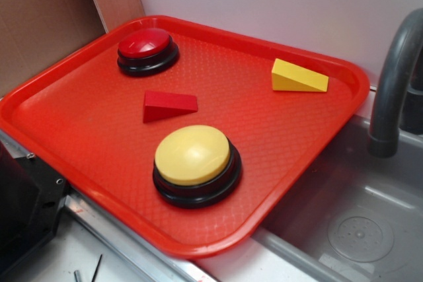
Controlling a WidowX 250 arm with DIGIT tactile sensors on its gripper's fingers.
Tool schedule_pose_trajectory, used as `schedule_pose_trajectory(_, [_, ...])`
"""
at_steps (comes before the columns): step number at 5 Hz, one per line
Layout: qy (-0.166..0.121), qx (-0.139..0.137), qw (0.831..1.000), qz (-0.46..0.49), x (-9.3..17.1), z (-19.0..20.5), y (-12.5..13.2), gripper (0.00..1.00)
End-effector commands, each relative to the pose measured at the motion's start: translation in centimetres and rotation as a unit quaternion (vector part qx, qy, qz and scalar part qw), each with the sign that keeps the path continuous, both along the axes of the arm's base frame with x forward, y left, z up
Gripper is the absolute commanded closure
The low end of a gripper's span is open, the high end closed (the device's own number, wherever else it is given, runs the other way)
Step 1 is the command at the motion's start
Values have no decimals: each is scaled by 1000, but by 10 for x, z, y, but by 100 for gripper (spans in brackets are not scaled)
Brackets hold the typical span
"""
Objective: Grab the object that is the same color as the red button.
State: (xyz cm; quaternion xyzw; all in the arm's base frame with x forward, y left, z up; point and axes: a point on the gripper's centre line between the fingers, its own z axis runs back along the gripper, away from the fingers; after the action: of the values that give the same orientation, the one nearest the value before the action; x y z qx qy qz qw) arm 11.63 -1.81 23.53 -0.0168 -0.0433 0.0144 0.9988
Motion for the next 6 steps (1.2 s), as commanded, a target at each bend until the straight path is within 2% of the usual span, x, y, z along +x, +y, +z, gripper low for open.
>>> schedule_pose_trajectory(1, [0,0,1000,0,0,0,0,0])
schedule_pose_trajectory(2, [35,16,996,-79,45,-47,7,0])
schedule_pose_trajectory(3, [70,19,989,-132,81,-86,-7,0])
schedule_pose_trajectory(4, [65,30,974,-215,100,-115,-28,0])
schedule_pose_trajectory(5, [38,49,954,-292,88,-141,-36,0])
schedule_pose_trajectory(6, [13,49,947,-316,94,-165,-21,0])
